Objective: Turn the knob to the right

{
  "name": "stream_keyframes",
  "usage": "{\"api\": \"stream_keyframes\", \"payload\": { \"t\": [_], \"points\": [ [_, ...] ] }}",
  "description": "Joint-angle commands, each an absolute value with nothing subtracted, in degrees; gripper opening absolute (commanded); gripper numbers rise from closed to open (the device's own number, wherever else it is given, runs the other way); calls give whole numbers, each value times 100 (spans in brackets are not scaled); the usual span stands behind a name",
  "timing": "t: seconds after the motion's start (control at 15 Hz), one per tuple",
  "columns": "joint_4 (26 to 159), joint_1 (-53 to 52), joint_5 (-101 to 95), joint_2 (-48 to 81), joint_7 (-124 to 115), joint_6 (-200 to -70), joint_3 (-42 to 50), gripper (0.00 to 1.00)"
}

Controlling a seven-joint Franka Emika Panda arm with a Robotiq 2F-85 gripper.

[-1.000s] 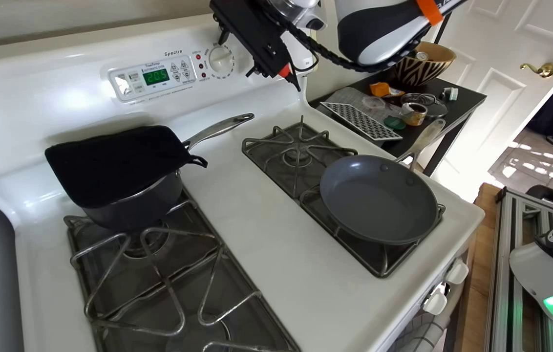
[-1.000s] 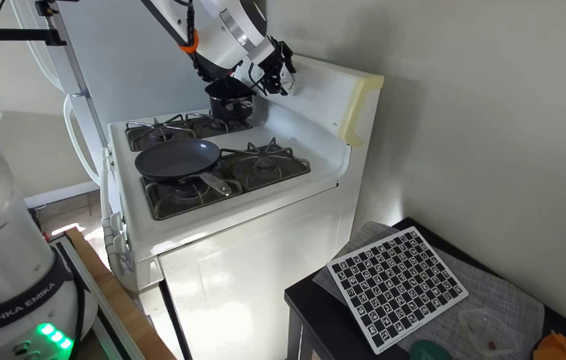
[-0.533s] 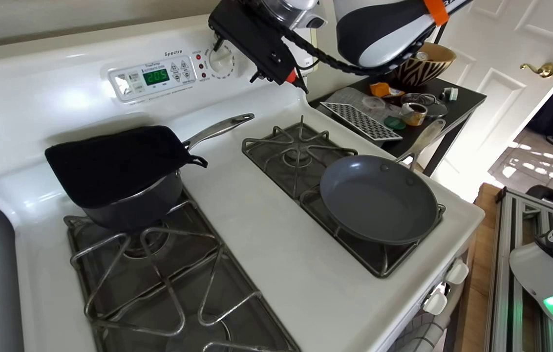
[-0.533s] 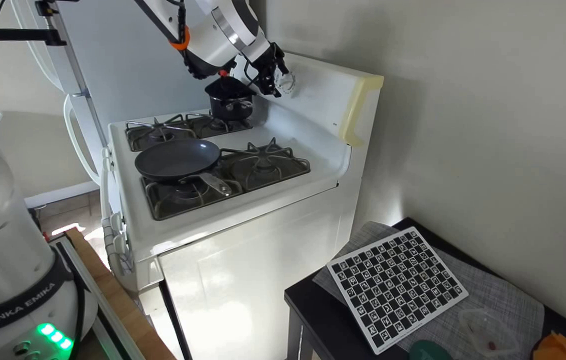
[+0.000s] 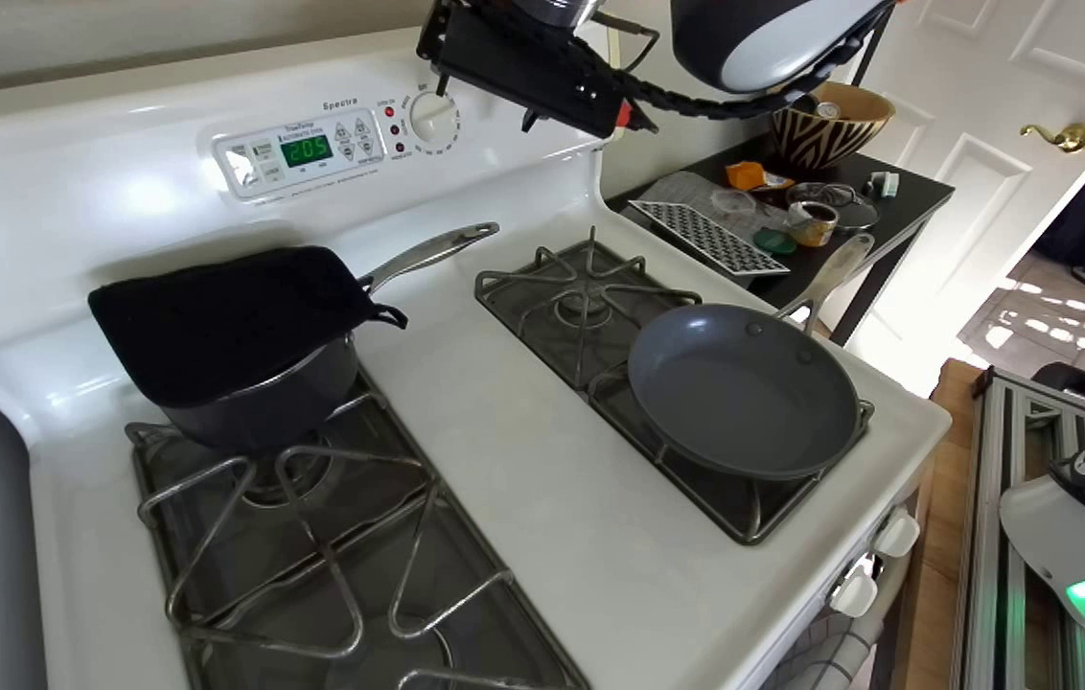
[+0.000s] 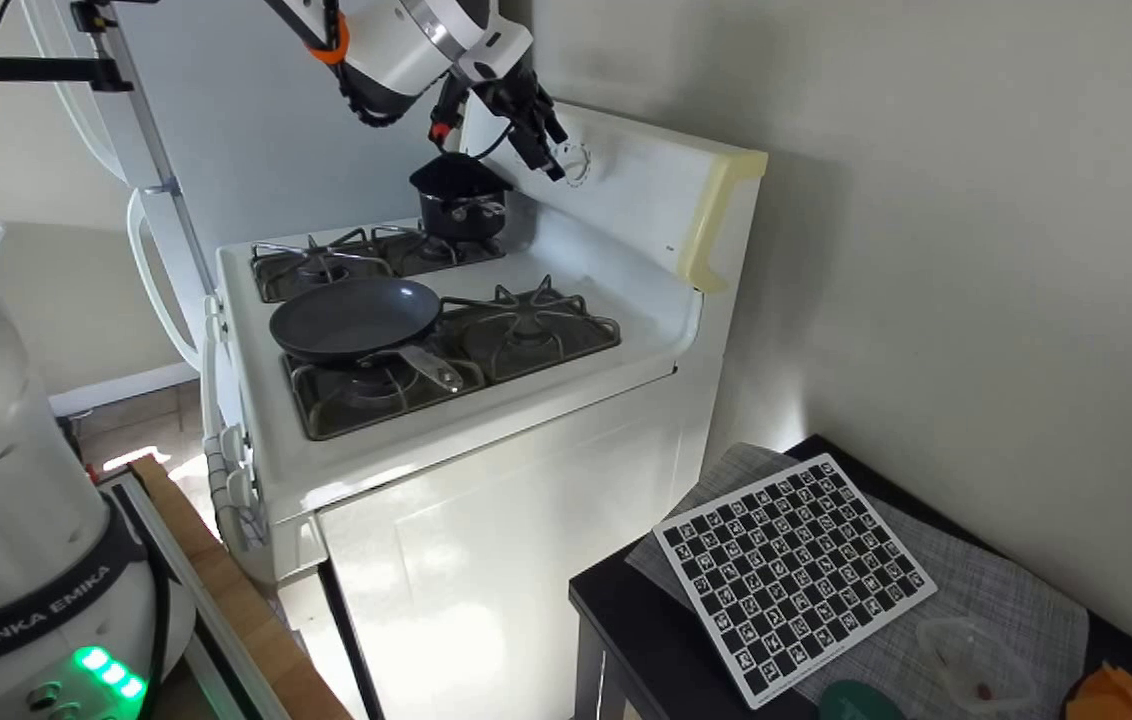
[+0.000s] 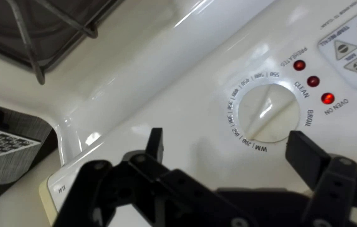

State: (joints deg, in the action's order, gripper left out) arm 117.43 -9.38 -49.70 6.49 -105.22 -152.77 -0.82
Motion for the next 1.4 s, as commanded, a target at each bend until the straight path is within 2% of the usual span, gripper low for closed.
{"api": "stream_keyframes", "payload": {
  "t": [0.0, 0.47, 1.33],
  "points": [
    [11826, -972, -4833, 405, -9593, -14818, -200, 100],
    [11694, -922, -5211, 259, -8258, -14605, -453, 100],
    [11781, -952, -5362, -31, -7843, -14604, -714, 100]
  ]
}}
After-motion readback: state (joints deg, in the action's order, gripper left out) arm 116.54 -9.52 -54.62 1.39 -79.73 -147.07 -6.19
